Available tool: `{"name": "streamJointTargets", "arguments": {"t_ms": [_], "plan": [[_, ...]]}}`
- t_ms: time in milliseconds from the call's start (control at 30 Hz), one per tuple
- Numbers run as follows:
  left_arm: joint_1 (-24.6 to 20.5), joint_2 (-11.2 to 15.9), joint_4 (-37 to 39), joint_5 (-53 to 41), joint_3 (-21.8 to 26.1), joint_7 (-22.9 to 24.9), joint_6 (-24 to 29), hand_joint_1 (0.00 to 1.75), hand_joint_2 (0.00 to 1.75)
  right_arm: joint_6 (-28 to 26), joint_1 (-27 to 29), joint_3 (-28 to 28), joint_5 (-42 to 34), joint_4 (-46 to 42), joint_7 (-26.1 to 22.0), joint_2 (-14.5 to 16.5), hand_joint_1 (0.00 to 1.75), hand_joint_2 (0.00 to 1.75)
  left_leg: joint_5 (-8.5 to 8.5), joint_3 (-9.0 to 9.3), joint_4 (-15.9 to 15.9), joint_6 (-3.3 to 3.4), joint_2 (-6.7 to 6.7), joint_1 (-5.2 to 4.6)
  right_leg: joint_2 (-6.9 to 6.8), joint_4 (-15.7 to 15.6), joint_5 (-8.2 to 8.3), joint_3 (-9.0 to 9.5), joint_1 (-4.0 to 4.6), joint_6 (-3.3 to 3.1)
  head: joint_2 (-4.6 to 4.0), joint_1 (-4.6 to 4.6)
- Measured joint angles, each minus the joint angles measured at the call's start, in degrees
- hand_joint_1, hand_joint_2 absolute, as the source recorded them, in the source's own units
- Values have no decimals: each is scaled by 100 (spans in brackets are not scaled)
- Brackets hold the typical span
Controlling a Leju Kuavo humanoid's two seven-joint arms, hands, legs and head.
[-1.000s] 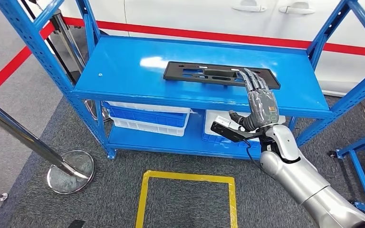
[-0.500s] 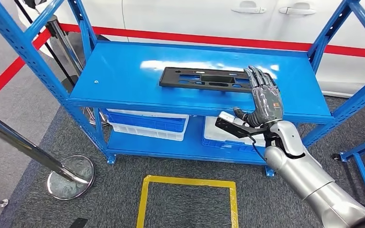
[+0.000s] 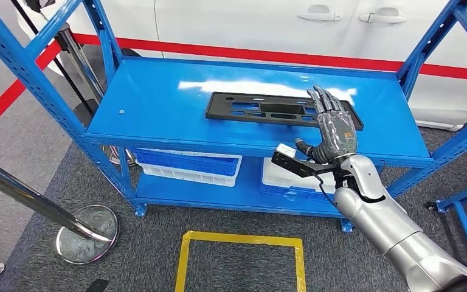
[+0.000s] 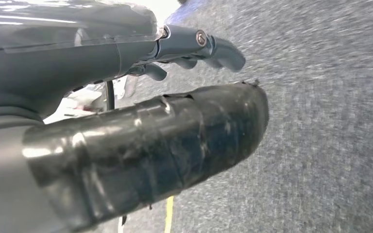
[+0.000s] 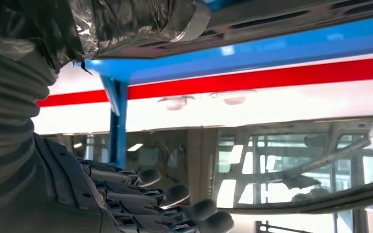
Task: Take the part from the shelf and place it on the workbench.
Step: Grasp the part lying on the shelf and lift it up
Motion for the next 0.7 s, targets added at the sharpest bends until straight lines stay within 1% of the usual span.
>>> {"name": "streamJointTargets", "arguments": {"t_ms": [33,67,100,133,167,200,233,267,300,333,367,433,500,533,567,633,667,700], "plan": [[-2,-4,-1,-10,1,17,3,0,0,36,-13,2,22,40,14,1,0,175,-4,38,-29,36,-1,11,-1,208,-100,-98,-9,28,0,4],[-1,-5,-3,-25,1,34,4,0,0,87,-24,8,47,93,28,1,0,175,-15,72,-46,64,-5,13,-4,530,-230,-267,-19,51,-1,9],[-2,-5,-4,-40,1,47,4,0,0,145,-31,18,76,165,42,1,0,175,-30,96,-52,85,-9,11,-5,908,-360,-486,-24,67,-1,11],[-3,-5,-9,-54,1,59,2,0,0,196,-30,33,103,247,52,2,0,175,-47,118,-53,97,-16,9,-5,1246,-440,-705,-30,77,-1,11],[-3,-5,-15,-65,1,67,-1,0,0,229,-24,51,126,326,60,5,0,175,-69,143,-52,104,-24,6,-5,1444,-424,-872,-34,78,-1,11],[-3,-5,-22,-70,1,73,-3,0,0,251,-22,69,143,400,69,10,0,175,-95,176,-51,103,-33,3,-5,1423,-285,-938,-36,66,-1,12],[-4,-7,-31,-73,1,76,-4,0,0,265,-27,88,152,460,77,16,0,175,-124,221,-51,98,-42,-1,-5,1190,-46,-898,-33,40,-1,12],[-6,-8,-37,-74,1,78,-4,0,0,275,-38,104,157,505,84,23,0,175,-159,270,-56,88,-48,-4,-3,804,236,-781,-19,-1,-1,13],[-10,-19,-42,-75,1,79,-4,0,0,282,-52,119,163,543,86,31,0,175,-189,313,-64,75,-52,-12,-1,458,445,-644,1,-45,-1,8],[-16,-28,-45,-76,1,79,-4,0,0,293,-69,131,170,574,87,37,0,175,-209,341,-75,55,-57,-11,0,190,577,-531,29,-85,-1,7],[-21,-37,-49,-81,1,82,-3,0,0,314,-85,143,181,605,89,43,0,175,-219,354,-87,29,-61,-6,1,46,617,-463,56,-116,-1,8],[-28,-45,-54,-98,1,95,-5,0,0,380,-119,166,210,673,93,52,0,175,-219,373,-131,-35,-65,6,-2,-45,588,-405,87,-157,-1,19],[-32,-48,-66,-112,1,111,-9,0,0,438,-150,197,237,777,85,91,0,175,-259,394,-126,-96,-42,0,-12,-219,562,-292,56,-179,0,21],[-37,-49,-78,-116,0,117,-7,0,0,457,-171,223,246,856,75,116,0,175,-189,391,-118,-114,-32,-9,-12,-299,549,-230,44,-161,0,16],[-44,-48,-94,-120,-1,119,-3,0,0,479,-189,254,257,950,63,144,0,175,-164,406,-123,-97,-19,-12,-9,-343,539,-189,42,-139,0,10],[-68,-43,-128,-128,-1,121,7,0,0,519,-211,317,280,1128,44,177,0,175,-141,477,-219,-45,-9,-9,4,-313,513,-194,78,-109,-1,1],[-76,-41,-140,-130,-1,125,9,0,0,539,-208,342,289,1195,38,191,0,175,-217,522,-264,-28,-5,-4,5,-291,503,-207,88,-116,-1,-1],[-82,-40,-149,-128,-1,134,8,0,0,554,-204,369,294,1251,35,207,0,175,-250,540,-285,-36,-3,1,5,-269,491,-219,92,-124,0,-3]]}}
